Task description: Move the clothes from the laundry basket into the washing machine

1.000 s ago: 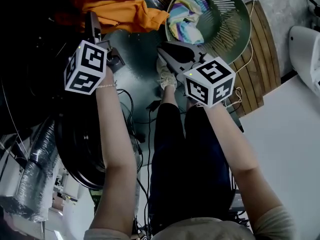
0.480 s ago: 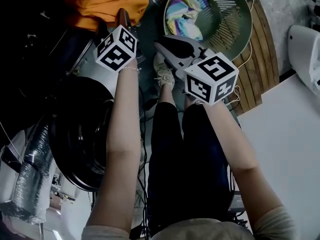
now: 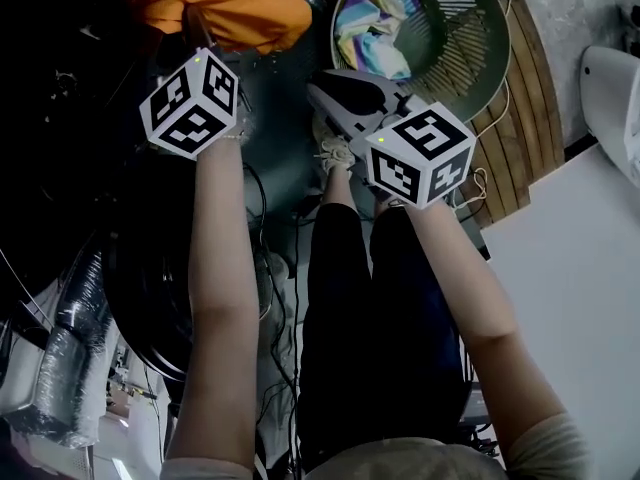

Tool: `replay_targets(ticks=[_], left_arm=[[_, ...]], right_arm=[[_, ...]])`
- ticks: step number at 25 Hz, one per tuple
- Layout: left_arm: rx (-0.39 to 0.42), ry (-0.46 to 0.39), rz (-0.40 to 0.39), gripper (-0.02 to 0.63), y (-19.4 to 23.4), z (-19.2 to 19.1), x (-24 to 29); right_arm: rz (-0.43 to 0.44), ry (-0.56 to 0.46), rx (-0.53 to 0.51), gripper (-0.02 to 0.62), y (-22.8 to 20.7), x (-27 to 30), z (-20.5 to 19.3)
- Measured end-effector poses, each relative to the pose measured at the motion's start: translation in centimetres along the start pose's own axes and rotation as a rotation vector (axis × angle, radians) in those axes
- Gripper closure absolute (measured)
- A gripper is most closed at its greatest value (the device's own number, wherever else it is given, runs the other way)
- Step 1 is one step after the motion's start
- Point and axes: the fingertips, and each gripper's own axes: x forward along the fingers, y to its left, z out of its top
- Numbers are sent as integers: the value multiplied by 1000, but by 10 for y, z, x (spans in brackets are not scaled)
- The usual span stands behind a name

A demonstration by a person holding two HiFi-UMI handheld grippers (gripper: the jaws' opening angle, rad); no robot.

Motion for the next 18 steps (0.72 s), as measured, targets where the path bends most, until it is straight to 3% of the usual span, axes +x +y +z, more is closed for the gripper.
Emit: replay_targets(ticks=[8, 13, 16, 18], left_arm=[[40, -234, 108, 537, 43, 100, 2], [-45, -103, 187, 497, 55, 66, 17], [-97, -107, 210, 390, 52, 57, 1], [-132, -105, 188, 372, 45, 48, -15]], right_arm=[[25, -22, -8, 541, 8, 3, 15], [27, -16, 17, 541, 5, 6, 15], [34, -18, 25, 541, 7, 6, 15], [32, -14, 29, 541, 7, 5, 13]])
